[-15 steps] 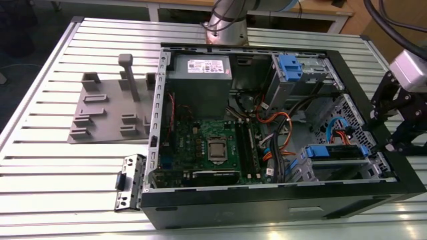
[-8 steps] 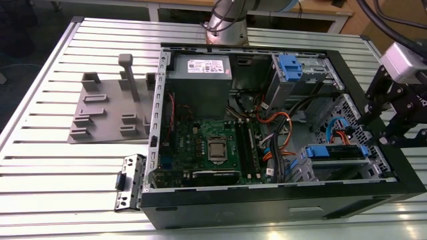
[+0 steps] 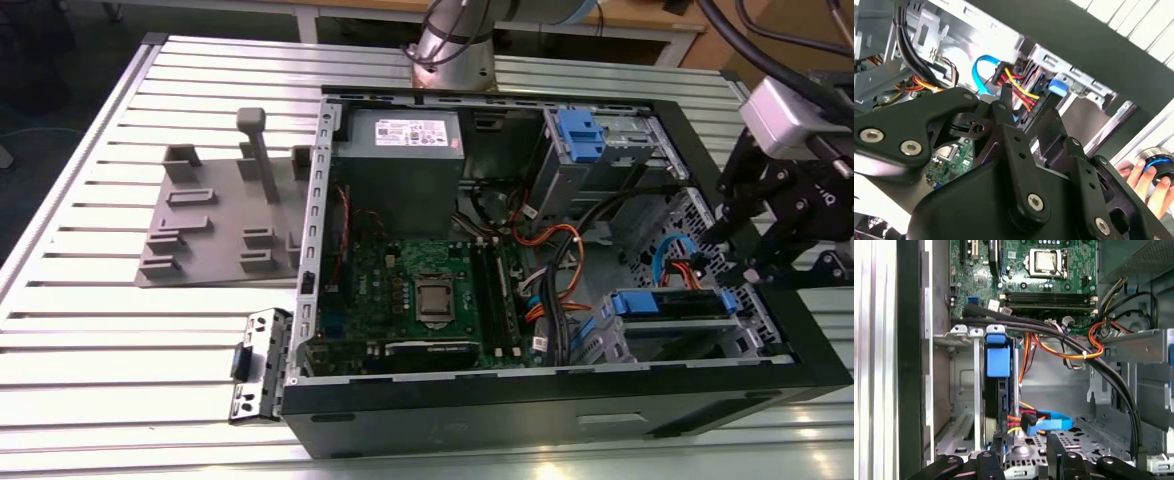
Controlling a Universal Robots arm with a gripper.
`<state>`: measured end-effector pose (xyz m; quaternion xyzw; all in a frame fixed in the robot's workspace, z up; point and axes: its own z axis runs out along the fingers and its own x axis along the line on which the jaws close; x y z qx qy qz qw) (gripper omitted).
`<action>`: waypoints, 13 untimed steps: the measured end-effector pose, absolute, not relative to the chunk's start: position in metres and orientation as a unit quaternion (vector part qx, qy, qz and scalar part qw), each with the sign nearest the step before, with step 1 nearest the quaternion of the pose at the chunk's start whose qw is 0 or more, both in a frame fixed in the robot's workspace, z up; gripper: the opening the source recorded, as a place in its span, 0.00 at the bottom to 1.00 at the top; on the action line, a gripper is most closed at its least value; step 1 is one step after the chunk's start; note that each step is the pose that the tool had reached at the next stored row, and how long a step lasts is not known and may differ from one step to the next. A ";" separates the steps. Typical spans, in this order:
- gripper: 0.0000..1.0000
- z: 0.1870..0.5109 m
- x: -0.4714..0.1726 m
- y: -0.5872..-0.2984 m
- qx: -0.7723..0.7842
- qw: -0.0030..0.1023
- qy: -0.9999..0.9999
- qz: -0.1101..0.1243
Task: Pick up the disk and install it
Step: 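Insert the second disk wire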
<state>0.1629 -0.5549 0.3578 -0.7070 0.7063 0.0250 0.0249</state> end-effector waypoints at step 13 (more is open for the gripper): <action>0.47 0.354 0.155 -0.559 -0.707 0.025 0.706 0.025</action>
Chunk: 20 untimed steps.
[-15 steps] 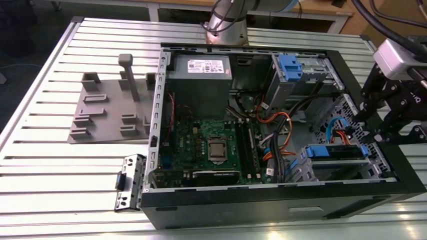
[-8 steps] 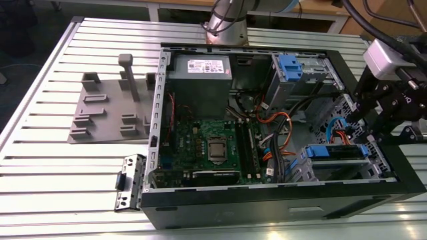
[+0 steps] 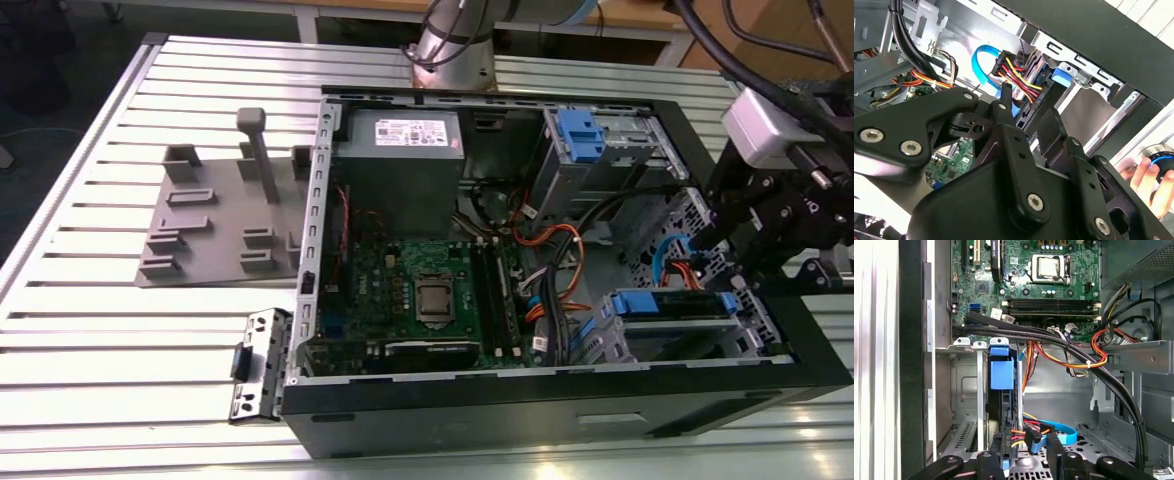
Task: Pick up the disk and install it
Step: 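Insert the second disk wire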
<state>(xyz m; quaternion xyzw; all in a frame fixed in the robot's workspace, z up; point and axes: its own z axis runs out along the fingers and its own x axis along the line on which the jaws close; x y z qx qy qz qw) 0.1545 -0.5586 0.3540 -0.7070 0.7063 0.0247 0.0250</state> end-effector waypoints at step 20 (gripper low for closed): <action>0.16 0.354 0.150 -0.562 -0.707 0.025 0.706 0.025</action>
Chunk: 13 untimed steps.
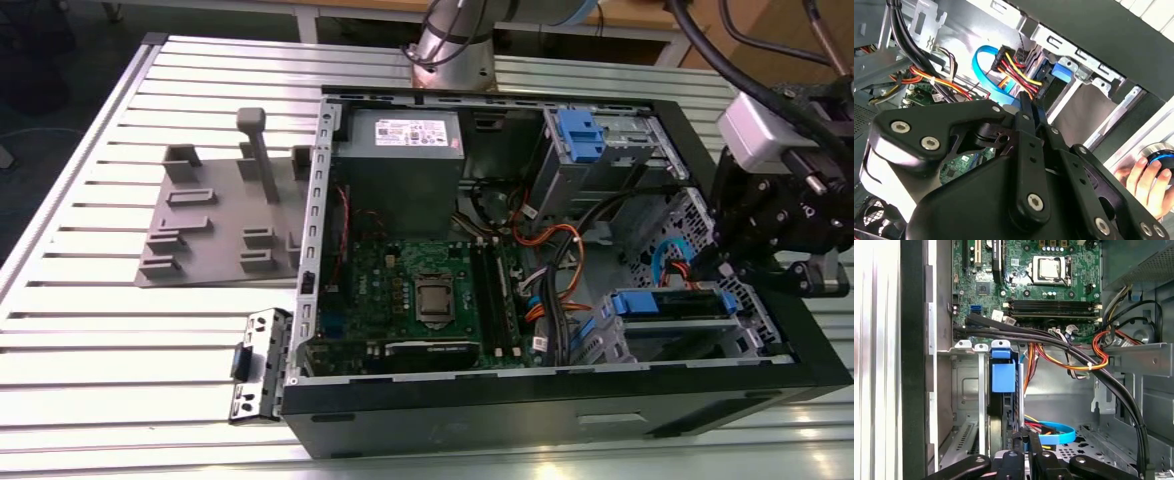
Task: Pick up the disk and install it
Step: 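Insert the second disk wire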
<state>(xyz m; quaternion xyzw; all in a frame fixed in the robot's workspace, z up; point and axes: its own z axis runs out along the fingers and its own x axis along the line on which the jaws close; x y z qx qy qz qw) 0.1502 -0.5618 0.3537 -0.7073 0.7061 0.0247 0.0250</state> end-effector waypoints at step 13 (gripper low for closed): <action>0.16 0.347 0.144 -0.570 -0.713 0.029 0.700 0.029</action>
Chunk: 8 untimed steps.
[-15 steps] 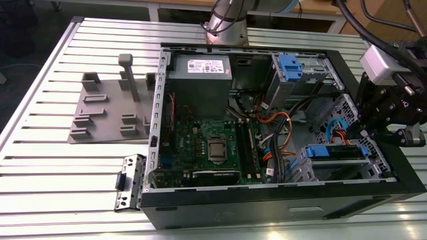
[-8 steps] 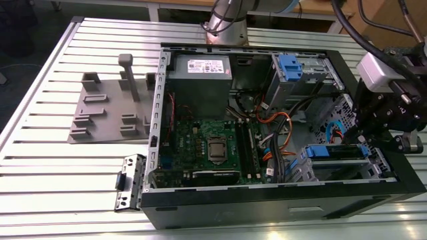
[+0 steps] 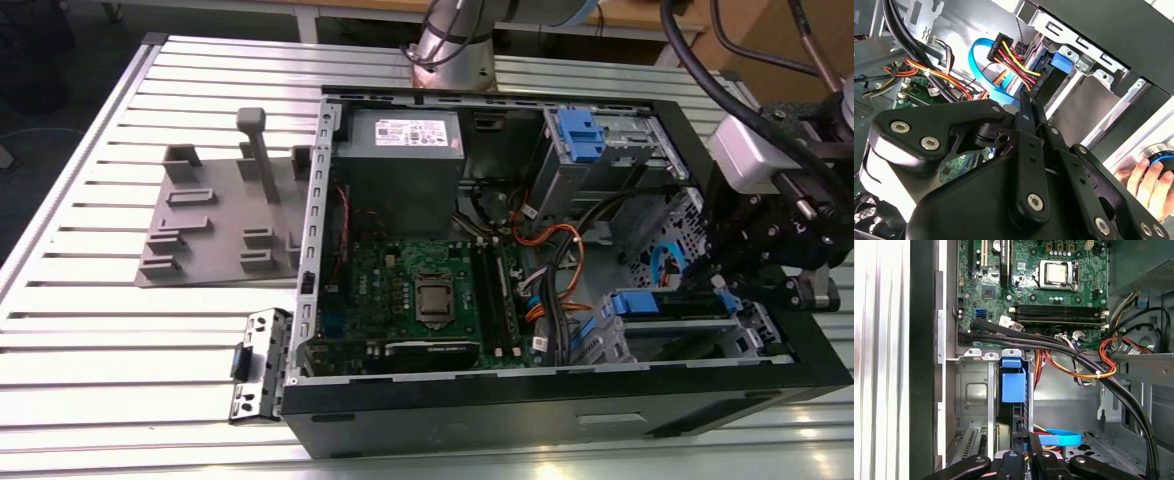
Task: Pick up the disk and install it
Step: 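Insert the second disk wire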
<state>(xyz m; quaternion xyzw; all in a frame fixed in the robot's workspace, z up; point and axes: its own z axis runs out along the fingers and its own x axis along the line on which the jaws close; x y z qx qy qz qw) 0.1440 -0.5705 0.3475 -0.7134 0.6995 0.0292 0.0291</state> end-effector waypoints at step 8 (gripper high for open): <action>0.16 0.343 0.144 -0.572 -0.718 0.029 0.694 0.029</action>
